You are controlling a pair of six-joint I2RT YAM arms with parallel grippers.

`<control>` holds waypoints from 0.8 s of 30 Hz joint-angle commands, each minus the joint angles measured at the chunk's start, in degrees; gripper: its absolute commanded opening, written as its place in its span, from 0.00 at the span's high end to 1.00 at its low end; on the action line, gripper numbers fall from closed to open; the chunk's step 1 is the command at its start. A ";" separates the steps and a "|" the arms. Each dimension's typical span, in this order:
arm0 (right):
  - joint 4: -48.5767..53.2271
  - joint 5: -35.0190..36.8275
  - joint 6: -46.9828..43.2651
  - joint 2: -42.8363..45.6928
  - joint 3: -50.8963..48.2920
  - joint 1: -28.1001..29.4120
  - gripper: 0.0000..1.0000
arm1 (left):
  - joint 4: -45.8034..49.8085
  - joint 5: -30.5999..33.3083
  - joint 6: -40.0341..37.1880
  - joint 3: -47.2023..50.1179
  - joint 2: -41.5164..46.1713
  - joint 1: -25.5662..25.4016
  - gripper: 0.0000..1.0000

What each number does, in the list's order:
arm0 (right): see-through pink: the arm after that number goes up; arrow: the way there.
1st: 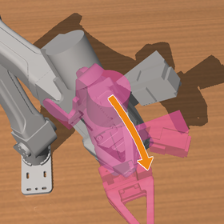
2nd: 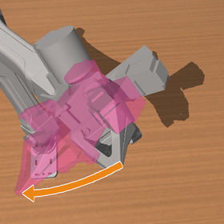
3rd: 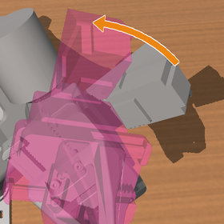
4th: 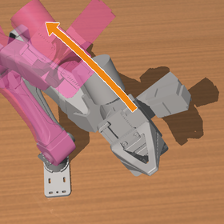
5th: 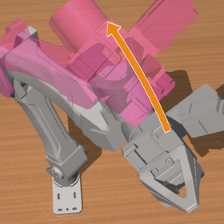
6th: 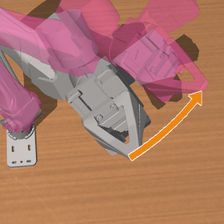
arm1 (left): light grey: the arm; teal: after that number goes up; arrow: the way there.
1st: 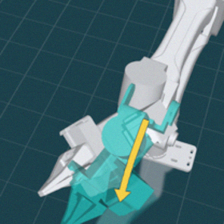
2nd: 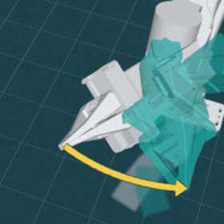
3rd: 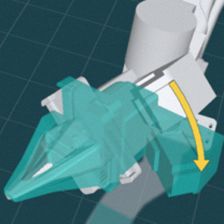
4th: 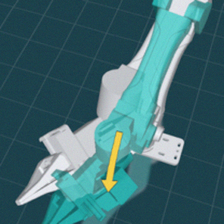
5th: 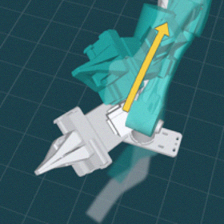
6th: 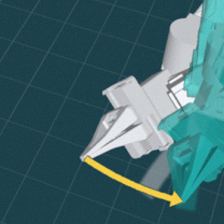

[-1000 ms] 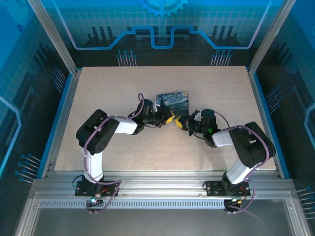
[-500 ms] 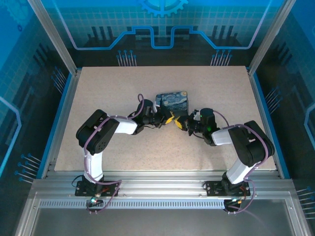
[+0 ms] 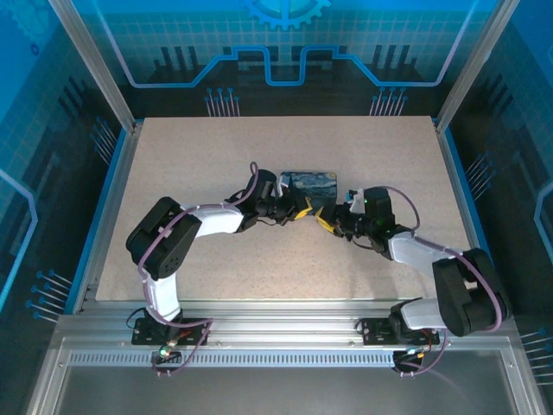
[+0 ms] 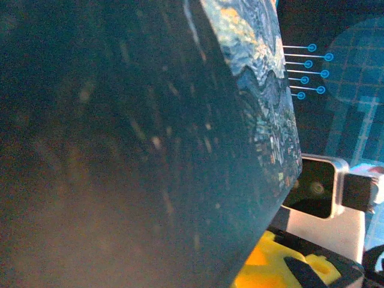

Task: Unlock the padlock with the key

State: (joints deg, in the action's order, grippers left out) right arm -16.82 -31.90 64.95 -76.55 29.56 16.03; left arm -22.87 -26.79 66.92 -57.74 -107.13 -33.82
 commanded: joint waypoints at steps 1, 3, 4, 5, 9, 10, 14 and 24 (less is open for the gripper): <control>13.56 1.69 -9.80 2.63 1.81 -0.82 0.68 | 3.64 1.79 -2.11 -1.59 2.41 -0.17 1.00; 16.33 2.67 -12.00 3.60 2.18 -0.91 0.69 | 4.69 2.33 -2.62 -2.00 2.62 -0.28 1.00; 17.94 3.57 -13.85 4.34 2.55 -0.82 0.69 | 5.08 2.44 -2.60 -2.12 2.75 -0.30 1.00; 19.41 4.57 -15.32 4.95 2.90 -0.75 0.69 | 5.36 2.53 -2.66 -2.20 2.85 -0.39 1.00; 23.62 7.65 -20.74 8.26 3.64 -0.52 0.69 | 6.16 2.79 -2.93 -2.68 3.20 -0.66 1.00; 24.35 8.72 -22.48 9.49 3.75 -0.19 0.69 | 6.50 2.79 -3.10 -2.88 3.33 -0.79 1.00; 26.69 11.40 -28.16 12.13 5.29 1.45 0.67 | 6.79 2.71 -2.95 -3.50 3.07 -1.11 1.00; 25.00 12.83 -37.95 6.30 10.38 5.72 0.57 | 6.80 1.94 -2.67 -3.81 2.76 -1.41 1.00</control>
State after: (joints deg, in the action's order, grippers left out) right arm 7.53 -20.75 32.03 -68.40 37.56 20.51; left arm -16.08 -24.21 65.36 -59.94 -106.41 -34.79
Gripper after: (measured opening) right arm 0.426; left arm 0.129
